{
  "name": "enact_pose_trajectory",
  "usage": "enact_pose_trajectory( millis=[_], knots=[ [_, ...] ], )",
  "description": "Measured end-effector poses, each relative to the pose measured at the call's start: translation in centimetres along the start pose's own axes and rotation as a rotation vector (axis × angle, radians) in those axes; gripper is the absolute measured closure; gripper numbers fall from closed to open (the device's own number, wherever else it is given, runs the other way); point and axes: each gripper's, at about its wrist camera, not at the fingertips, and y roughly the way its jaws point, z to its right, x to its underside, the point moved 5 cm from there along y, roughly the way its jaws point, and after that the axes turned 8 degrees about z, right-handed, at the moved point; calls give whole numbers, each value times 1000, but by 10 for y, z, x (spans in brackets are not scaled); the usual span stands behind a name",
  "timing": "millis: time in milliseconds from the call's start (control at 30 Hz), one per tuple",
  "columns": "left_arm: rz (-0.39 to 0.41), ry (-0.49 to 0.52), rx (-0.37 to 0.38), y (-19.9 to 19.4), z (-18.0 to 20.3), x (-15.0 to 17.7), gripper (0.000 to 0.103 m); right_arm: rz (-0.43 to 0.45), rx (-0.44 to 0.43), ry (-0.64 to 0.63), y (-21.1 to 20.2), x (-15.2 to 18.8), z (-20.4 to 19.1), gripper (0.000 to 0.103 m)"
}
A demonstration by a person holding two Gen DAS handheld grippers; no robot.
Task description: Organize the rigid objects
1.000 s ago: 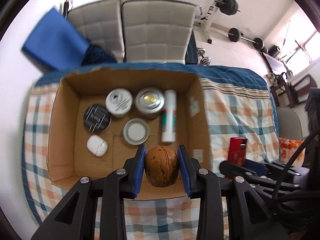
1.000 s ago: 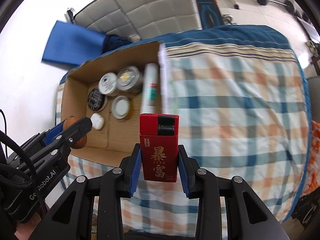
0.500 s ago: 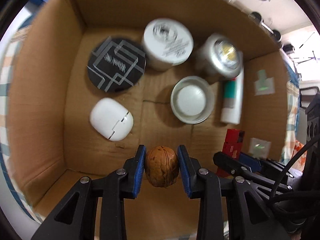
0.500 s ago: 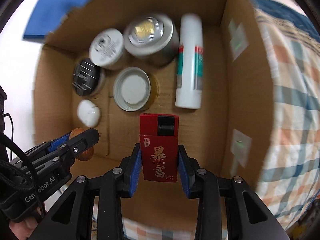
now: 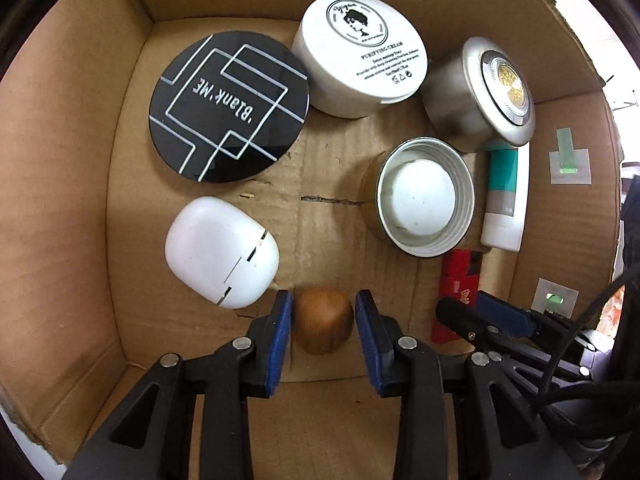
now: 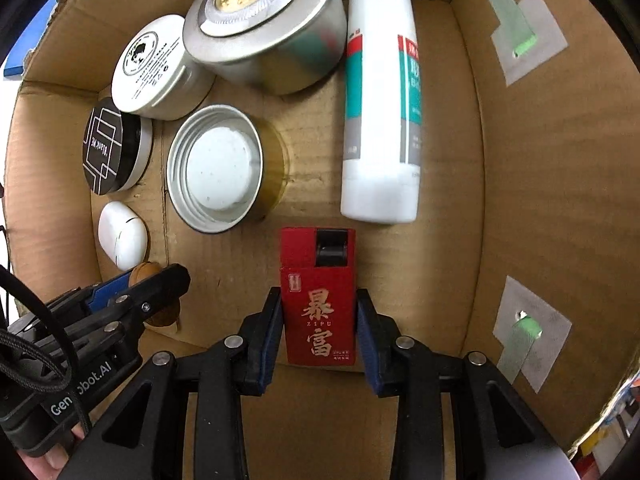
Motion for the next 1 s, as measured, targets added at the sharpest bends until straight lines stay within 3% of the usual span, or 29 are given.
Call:
enact_pose_trajectory(
  millis=[133,200,267,533,600,867,1000],
  knots=[
    [6,14,-32,-6,13,3,59,-16,6,4,2,0,-2,64],
    [16,14,-41,-12,16,4,50,-15,15,3,-2,-3,-1,59],
    [36,2,-49,-21,13,-2,40,-7,23,4,-9,-7,0,46],
    [143,-22,-86,-72,10,0,10,51,30,-18,-49,-10,-7,40],
    [167,-26,-91,-84,9,1,1,75,42,-30,-60,-12,-11,33],
    [255,-6,-143,-120,-2,2,0,170,117,-86,-103,-11,-16,3],
    [281,14,-168,-124,-2,4,0,185,110,-78,-110,-2,-12,3]
  ],
)
